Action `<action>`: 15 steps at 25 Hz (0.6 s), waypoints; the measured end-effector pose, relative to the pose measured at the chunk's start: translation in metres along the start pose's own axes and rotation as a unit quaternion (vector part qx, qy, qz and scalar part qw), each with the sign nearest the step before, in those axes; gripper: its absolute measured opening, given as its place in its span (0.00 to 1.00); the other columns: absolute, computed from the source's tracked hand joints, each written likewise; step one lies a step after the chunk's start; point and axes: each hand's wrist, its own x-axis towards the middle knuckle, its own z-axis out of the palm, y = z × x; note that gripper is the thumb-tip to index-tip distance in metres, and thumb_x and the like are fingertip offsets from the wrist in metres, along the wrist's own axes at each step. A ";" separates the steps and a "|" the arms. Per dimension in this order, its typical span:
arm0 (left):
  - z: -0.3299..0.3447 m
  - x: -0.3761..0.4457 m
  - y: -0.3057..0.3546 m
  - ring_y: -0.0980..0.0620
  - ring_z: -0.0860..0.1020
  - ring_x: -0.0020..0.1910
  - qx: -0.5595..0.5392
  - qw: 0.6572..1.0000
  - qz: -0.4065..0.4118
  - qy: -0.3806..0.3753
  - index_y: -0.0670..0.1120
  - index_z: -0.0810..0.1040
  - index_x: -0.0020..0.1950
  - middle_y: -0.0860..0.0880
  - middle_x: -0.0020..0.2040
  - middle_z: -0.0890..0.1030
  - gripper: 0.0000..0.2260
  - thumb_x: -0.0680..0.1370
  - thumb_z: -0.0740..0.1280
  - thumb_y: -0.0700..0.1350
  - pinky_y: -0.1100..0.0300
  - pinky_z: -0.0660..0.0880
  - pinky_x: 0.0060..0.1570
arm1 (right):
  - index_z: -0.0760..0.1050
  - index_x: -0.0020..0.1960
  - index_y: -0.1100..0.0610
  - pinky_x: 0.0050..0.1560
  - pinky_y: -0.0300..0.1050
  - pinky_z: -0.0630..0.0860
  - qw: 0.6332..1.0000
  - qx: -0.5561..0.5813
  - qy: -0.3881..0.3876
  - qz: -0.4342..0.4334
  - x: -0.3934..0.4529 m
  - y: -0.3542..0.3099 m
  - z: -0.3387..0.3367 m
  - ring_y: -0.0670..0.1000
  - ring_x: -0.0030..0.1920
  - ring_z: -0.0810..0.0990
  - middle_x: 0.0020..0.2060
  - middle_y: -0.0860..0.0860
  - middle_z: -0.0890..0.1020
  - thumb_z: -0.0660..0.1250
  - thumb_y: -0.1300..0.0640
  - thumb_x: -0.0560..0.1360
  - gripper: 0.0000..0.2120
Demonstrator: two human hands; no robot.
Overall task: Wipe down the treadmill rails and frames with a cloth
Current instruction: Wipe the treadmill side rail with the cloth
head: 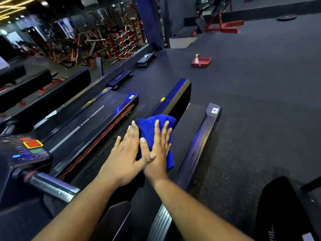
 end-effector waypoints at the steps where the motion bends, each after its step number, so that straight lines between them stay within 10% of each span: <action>1: 0.000 0.001 -0.001 0.61 0.33 0.77 0.003 1.000 -0.002 -0.008 0.52 0.29 0.76 0.56 0.77 0.30 0.51 0.65 0.38 0.82 0.50 0.41 0.78 | 0.46 0.78 0.38 0.74 0.55 0.38 1.000 -0.005 -0.003 -0.024 0.006 0.008 -0.002 0.42 0.78 0.34 0.77 0.36 0.37 0.53 0.37 0.77 0.33; 8: 0.001 0.003 0.007 0.59 0.32 0.77 0.083 0.996 -0.022 -0.025 0.57 0.35 0.79 0.56 0.79 0.32 0.50 0.64 0.36 0.83 0.48 0.41 0.78 | 0.46 0.81 0.54 0.79 0.50 0.49 0.953 0.149 0.109 0.242 0.136 0.057 -0.025 0.54 0.80 0.50 0.81 0.52 0.49 0.56 0.43 0.82 0.34; 12: 0.002 0.005 0.006 0.59 0.33 0.77 0.073 0.997 -0.021 -0.018 0.58 0.35 0.79 0.58 0.79 0.33 0.49 0.64 0.38 0.83 0.50 0.42 0.78 | 0.39 0.76 0.42 0.78 0.44 0.42 0.981 0.143 0.052 0.121 0.039 0.040 0.001 0.43 0.78 0.42 0.80 0.47 0.46 0.54 0.42 0.78 0.33; 15: 0.002 0.006 0.005 0.59 0.32 0.77 0.076 0.997 -0.023 -0.022 0.59 0.33 0.78 0.58 0.78 0.32 0.48 0.64 0.38 0.83 0.52 0.40 0.78 | 0.50 0.79 0.47 0.76 0.44 0.43 0.984 0.106 0.081 0.119 0.126 0.058 -0.022 0.46 0.78 0.44 0.80 0.50 0.49 0.54 0.47 0.81 0.28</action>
